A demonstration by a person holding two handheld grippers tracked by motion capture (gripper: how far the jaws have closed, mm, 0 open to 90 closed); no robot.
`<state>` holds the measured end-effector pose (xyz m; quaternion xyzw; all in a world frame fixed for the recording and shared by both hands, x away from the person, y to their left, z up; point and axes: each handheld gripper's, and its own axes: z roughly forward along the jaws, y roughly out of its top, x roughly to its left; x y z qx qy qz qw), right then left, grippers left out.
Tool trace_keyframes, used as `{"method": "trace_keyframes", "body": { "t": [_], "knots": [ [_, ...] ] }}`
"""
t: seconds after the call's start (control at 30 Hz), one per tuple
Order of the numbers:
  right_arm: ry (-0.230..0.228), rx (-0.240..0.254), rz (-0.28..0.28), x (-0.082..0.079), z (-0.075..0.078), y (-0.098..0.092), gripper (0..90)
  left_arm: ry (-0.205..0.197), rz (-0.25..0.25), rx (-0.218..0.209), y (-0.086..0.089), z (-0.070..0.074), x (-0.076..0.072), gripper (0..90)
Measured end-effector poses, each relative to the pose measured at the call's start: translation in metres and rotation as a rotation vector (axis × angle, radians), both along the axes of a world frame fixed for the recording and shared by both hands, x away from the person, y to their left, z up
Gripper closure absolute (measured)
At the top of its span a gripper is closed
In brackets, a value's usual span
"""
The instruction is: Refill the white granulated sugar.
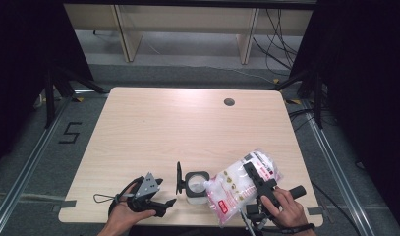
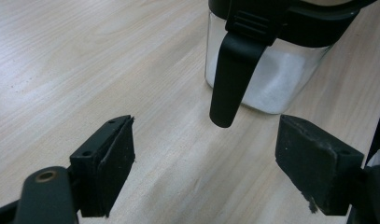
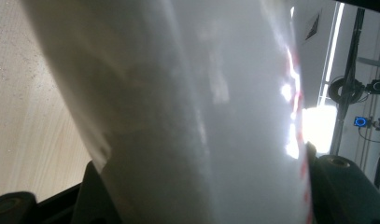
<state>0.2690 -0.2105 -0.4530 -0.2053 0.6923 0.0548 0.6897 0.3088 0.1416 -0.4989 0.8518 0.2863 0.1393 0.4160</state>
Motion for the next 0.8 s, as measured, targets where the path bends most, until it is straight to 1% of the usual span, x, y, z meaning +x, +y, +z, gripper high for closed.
{"method": "trace_keyframes", "body": {
  "t": [0.03, 0.07, 0.1, 0.17, 0.2, 0.23, 0.27, 0.3, 0.33, 0.37, 0.4, 0.43, 0.47, 0.5, 0.53, 0.6, 0.63, 0.67, 0.73, 0.77, 0.8],
  "knots": [
    [-0.011, -0.023, -0.002, -0.0005, 0.0020, 0.0005, 44.1, 0.005, 0.008, -0.005, -0.0004, -0.0002, -0.0003, 19.2],
    [-0.019, -0.033, 0.004, -0.0005, 0.0029, 0.0009, 44.2, -0.001, 0.000, -0.010, -0.0005, 0.0001, -0.0005, 19.2],
    [-0.017, -0.029, 0.006, -0.0004, 0.0029, 0.0007, 44.2, -0.006, -0.002, -0.008, -0.0004, 0.0002, -0.0003, 19.2],
    [-0.017, -0.023, 0.011, 0.0001, 0.0028, 0.0005, 44.2, -0.003, -0.001, -0.008, -0.0005, 0.0001, -0.0002, 19.2],
    [0.000, -0.008, -0.009, -0.0005, 0.0020, -0.0001, 44.3, -0.003, 0.002, -0.007, -0.0005, 0.0002, -0.0006, 19.2],
    [0.002, -0.004, -0.011, -0.0006, 0.0017, -0.0003, 44.3, -0.003, 0.002, -0.008, -0.0005, 0.0002, -0.0007, 19.2],
    [0.000, -0.008, -0.010, -0.0008, 0.0019, -0.0004, 44.3, -0.003, 0.001, -0.011, -0.0006, 0.0002, -0.0009, 19.2],
    [0.001, -0.007, 0.001, -0.0002, 0.0019, -0.0006, 44.3, -0.004, 0.002, -0.009, -0.0006, 0.0001, -0.0006, 19.2],
    [-0.005, -0.016, 0.014, 0.0006, 0.0029, -0.0004, 44.3, -0.005, -0.002, -0.008, -0.0004, 0.0001, -0.0001, 19.2],
    [-0.007, -0.014, 0.008, 0.0003, 0.0026, -0.0003, 44.3, 0.004, 0.007, -0.005, -0.0004, -0.0002, -0.0003, 19.3],
    [0.011, 0.002, -0.008, -0.0002, 0.0009, -0.0010, 44.4, -0.002, 0.003, -0.010, -0.0006, 0.0002, -0.0007, 19.2],
    [0.008, -0.007, -0.005, -0.0002, 0.0015, -0.0010, 44.4, -0.004, 0.002, -0.010, -0.0006, 0.0001, -0.0007, 19.2],
    [0.023, 0.023, -0.009, 0.0000, -0.0009, -0.0016, 44.3, -0.004, 0.002, -0.009, -0.0006, 0.0001, -0.0006, 19.2],
    [0.022, 0.026, -0.013, 0.0000, -0.0010, -0.0016, 44.4, 0.002, 0.005, -0.001, -0.0002, -0.0002, 0.0000, 19.2],
    [0.006, -0.006, -0.007, 0.0000, 0.0017, -0.0010, 44.4, -0.007, 0.014, -0.008, -0.0009, -0.0011, -0.0004, 19.2],
    [0.010, 0.003, -0.005, 0.0000, 0.0012, -0.0013, 44.4, -0.003, 0.000, -0.008, -0.0006, 0.0002, -0.0006, 19.2],
    [-0.006, -0.010, 0.017, 0.0006, 0.0028, -0.0009, 44.4, -0.005, 0.002, -0.009, -0.0006, 0.0001, -0.0006, 19.2],
    [0.012, 0.024, 0.005, 0.0010, 0.0002, -0.0020, 44.4, -0.004, 0.002, -0.007, -0.0006, 0.0001, -0.0004, 19.2],
    [0.009, 0.028, 0.001, 0.0008, 0.0009, -0.0019, 44.5, -0.004, 0.001, -0.008, -0.0005, 0.0002, -0.0007, 19.2],
    [-0.011, -0.009, 0.006, 0.0002, 0.0043, -0.0013, 44.5, -0.005, 0.001, -0.010, -0.0006, 0.0002, -0.0008, 19.2],
    [-0.006, -0.006, 0.006, 0.0003, 0.0044, -0.0015, 44.5, -0.005, 0.002, -0.011, -0.0005, 0.0002, -0.0007, 19.3]
  ]
}}
